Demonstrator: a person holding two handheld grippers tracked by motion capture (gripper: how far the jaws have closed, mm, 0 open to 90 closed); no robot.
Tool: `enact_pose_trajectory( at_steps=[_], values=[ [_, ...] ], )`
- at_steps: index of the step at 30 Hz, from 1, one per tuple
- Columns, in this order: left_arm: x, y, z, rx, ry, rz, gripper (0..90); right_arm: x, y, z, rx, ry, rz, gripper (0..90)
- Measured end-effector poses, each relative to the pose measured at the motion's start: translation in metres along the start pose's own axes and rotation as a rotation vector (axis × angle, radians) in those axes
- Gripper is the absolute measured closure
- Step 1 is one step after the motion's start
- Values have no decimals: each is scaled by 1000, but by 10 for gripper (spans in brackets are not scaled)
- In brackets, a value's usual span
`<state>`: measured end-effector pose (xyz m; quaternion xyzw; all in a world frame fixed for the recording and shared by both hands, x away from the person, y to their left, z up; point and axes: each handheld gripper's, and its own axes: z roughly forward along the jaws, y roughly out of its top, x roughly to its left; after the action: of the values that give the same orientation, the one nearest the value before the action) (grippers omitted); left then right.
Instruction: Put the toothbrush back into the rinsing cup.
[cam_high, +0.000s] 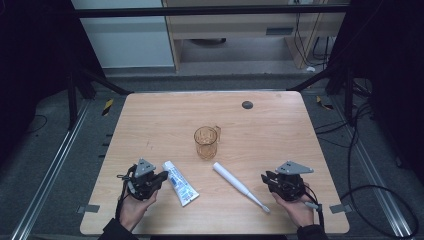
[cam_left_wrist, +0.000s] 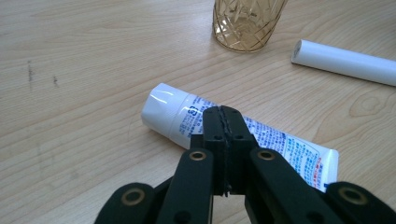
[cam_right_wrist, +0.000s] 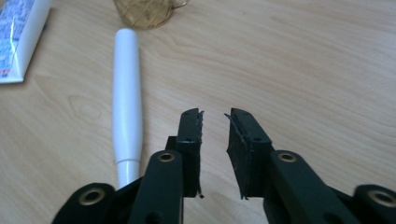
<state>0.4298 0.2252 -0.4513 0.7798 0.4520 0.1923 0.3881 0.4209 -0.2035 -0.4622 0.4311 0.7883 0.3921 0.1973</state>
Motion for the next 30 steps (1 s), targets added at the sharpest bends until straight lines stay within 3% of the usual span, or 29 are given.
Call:
enact_pose_trajectory(
  at_steps=[10,30],
  values=[
    [18,-5,-7,0,45,-22,897,7,-10,0,67,52,-9,894],
    [47,-14,-13,-8,120,-61,897,20,-32,0,165,112,-30,899]
  ],
)
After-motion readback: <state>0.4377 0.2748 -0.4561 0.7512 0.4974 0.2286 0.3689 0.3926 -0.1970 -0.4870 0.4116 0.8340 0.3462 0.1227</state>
